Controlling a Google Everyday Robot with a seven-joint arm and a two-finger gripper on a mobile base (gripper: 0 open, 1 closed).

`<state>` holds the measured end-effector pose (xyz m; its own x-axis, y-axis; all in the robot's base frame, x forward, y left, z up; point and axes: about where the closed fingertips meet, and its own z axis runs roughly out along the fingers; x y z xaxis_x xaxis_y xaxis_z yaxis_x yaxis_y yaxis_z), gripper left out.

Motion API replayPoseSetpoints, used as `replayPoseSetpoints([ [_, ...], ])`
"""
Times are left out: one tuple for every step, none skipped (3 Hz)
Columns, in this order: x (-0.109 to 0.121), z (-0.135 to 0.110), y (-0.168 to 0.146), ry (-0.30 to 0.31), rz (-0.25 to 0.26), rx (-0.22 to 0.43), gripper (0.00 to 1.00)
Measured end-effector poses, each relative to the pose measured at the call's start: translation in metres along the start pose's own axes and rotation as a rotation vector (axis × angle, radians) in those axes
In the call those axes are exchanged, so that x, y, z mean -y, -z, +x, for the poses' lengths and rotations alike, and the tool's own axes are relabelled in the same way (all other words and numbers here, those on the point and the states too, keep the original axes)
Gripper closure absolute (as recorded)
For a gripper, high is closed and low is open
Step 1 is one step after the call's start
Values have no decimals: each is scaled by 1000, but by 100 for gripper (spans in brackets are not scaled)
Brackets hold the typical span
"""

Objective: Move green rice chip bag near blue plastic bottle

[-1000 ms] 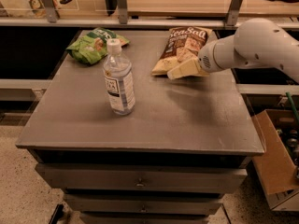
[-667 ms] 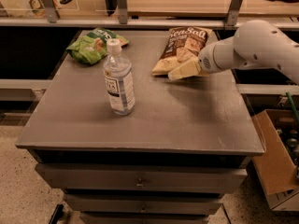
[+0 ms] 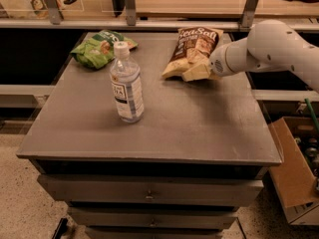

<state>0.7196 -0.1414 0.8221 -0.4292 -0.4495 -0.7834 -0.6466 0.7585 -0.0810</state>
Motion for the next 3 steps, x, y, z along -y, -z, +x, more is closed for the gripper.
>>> replayPoseSetpoints([
  [-2,-5,2,19,-7,10,62],
  [-5,-7,14,33,-23,24,85],
  [-14,-9,37,56,-55,45,100],
])
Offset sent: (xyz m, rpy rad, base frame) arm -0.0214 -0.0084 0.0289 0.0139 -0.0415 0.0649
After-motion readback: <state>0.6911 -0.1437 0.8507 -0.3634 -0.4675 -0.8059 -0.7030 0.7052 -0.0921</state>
